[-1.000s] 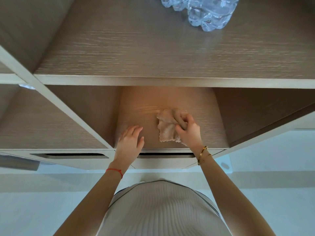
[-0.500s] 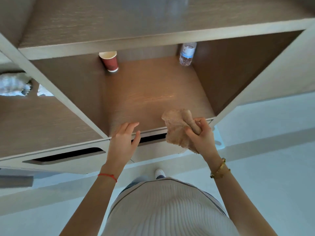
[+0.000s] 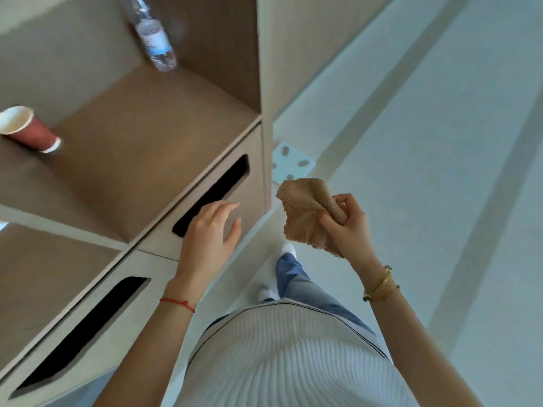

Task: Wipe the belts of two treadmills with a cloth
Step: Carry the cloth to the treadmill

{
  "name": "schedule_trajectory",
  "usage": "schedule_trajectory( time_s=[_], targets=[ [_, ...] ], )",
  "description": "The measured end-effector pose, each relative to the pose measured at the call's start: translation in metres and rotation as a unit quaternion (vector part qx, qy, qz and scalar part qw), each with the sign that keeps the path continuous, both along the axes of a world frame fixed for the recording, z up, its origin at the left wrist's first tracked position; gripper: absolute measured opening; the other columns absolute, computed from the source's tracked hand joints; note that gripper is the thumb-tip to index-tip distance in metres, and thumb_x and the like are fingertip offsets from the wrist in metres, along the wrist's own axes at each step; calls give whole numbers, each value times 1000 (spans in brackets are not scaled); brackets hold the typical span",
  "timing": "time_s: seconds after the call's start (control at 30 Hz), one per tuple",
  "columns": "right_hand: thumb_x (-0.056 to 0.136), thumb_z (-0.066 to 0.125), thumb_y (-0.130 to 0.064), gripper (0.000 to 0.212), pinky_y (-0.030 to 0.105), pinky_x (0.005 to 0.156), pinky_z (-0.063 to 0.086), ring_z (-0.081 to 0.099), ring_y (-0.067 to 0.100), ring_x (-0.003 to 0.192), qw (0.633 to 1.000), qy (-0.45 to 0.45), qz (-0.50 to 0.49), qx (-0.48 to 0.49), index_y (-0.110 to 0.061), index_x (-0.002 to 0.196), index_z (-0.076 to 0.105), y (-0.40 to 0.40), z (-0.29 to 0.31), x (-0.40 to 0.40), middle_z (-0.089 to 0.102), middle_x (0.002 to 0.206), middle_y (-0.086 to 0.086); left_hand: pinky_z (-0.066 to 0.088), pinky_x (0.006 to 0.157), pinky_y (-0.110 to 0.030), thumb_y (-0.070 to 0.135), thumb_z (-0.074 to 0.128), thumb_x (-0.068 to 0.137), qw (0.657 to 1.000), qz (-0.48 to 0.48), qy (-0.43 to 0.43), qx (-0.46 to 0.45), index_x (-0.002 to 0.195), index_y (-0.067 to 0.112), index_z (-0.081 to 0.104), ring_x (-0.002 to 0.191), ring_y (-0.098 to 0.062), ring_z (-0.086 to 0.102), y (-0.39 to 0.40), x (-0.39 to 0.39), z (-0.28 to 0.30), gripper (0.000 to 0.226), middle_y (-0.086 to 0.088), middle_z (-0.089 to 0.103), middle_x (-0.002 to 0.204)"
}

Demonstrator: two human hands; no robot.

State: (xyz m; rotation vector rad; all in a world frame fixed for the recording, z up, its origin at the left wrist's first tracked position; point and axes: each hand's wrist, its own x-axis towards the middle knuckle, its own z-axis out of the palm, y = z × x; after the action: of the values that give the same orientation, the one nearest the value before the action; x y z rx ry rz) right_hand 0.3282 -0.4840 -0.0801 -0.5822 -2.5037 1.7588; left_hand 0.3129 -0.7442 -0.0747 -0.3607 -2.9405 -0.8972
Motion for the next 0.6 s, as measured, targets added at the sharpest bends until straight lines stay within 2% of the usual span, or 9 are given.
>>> schedule_trajectory(
  time_s=[0.1,0.3,0.47,0.6],
  targets=[
    [84,68,-5,19,38,73,55,66,23,82,997,-11,-73,-14,-11,100,59,26,0,40,67,89,4,49,98,-40,16,60,96,997,-71,-17,-1,125,7,64,117,-24,58,32,2,4,31,-7,65,123],
    [84,68,-6,19,23,67,54,64,7,77,977,1,-210,-36,-14,98,59,80,-4,104,67,88,-8,48,98,-42,13,62,94,980,-198,-13,-14,123,7,65,114,-27,60,111,1,9,30,-7,66,122],
    [84,68,-8,17,21,64,52,62,5,72,953,1,-299,-47,-15,97,60,139,-5,151,66,84,-6,47,98,-36,16,60,96,959,-282,-17,-18,124,11,65,116,-22,58,199,7,4,29,-3,65,123],
    [83,68,-6,16,26,65,49,58,7,68,932,-1,-360,-35,-13,95,60,200,-1,190,65,79,-2,42,97,-30,16,59,96,938,-345,-17,-19,124,11,65,115,-21,57,285,21,2,29,-2,65,122]
  ],
)
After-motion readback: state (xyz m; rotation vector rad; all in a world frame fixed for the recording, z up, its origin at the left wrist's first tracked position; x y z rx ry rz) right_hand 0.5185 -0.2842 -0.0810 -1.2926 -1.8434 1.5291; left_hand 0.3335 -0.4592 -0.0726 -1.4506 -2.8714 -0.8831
